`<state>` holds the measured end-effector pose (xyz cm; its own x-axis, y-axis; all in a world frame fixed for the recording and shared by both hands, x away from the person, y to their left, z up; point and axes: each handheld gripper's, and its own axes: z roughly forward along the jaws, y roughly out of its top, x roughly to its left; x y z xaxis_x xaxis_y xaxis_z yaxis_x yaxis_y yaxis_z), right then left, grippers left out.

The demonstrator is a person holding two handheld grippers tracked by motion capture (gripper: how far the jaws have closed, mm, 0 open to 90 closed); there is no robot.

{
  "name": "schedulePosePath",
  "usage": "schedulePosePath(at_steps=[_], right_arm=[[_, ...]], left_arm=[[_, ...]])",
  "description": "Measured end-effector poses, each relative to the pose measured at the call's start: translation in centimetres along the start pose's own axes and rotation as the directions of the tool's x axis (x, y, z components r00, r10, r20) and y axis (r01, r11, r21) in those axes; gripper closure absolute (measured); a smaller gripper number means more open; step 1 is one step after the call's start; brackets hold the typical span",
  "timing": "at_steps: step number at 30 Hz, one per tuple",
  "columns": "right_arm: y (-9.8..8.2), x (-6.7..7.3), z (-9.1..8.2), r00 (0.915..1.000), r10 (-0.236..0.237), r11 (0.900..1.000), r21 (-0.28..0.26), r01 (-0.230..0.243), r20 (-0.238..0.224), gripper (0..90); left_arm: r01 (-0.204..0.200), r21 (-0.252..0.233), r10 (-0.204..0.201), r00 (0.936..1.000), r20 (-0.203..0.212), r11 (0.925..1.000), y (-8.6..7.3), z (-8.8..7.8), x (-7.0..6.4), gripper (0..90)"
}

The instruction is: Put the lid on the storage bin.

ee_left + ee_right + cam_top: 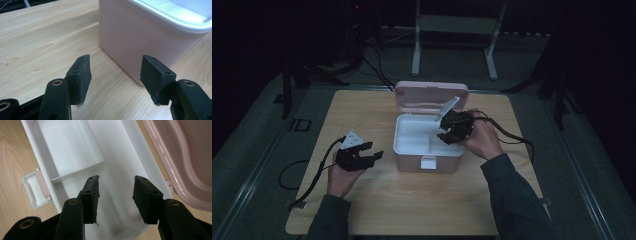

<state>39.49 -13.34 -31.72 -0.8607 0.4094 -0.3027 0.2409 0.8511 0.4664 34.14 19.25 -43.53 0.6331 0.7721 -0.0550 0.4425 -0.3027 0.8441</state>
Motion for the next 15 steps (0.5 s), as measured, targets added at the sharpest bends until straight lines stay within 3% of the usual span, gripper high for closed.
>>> schedulePosePath(at_steps=[1, 3, 5, 7, 11, 12, 15], right_arm=[[-0.1, -0.1, -0.1, 0.9999, 0.006, 1.0, -0.011, -0.006, 0.008, 57.4], [-0.5, -0.6, -0.4, 0.998, 0.062, 0.997, -0.038, -0.063, -0.01, 58.5], [-1.2, -1.1, -0.4, 0.9948, 0.102, 0.994, -0.049, -0.102, 0.004, 58.5], [-1.7, -1.4, -0.3, 0.993, 0.116, 0.992, -0.046, -0.115, 0.025, 56.9], [-2.4, -1.8, -0.4, 0.9881, 0.152, 0.986, -0.07, -0.15, 0.024, 56.1], [-3.0, -2.3, -0.3, 0.9823, 0.184, 0.98, -0.077, -0.181, 0.034, 54.6], [-3.8, -2.9, -0.2, 0.9737, 0.224, 0.971, -0.096, -0.219, 0.043, 52.6]], left_arm=[[0.003, -0.006, -0.003, 1.0, -0.004, 1.0, 0.3, -0.1, 0.3, 41.3], [0.006, -0.016, -0.006, 1.0, -0.005, 0.9999, 0.7, -0.3, 0.6, 41.3], [0.005, -0.021, -0.005, 1.0, -0.007, 0.9998, 1.2, -0.5, 1.0, 41.5], [0.007, -0.027, -0.008, 0.9999, -0.009, 0.9996, 1.7, -0.7, 1.3, 41.6], [-0.001, -0.029, 0.001, 0.9999, -0.017, 0.9996, 2.5, -0.8, 1.7, 41.9], [-0.009, -0.031, 0.008, 0.9998, -0.019, 0.9995, 3.1, -0.9, 1.9, 41.9], [-0.011, -0.036, 0.01, 0.9998, -0.02, 0.9993, 4.1, -0.9, 2.3, 42.0]])
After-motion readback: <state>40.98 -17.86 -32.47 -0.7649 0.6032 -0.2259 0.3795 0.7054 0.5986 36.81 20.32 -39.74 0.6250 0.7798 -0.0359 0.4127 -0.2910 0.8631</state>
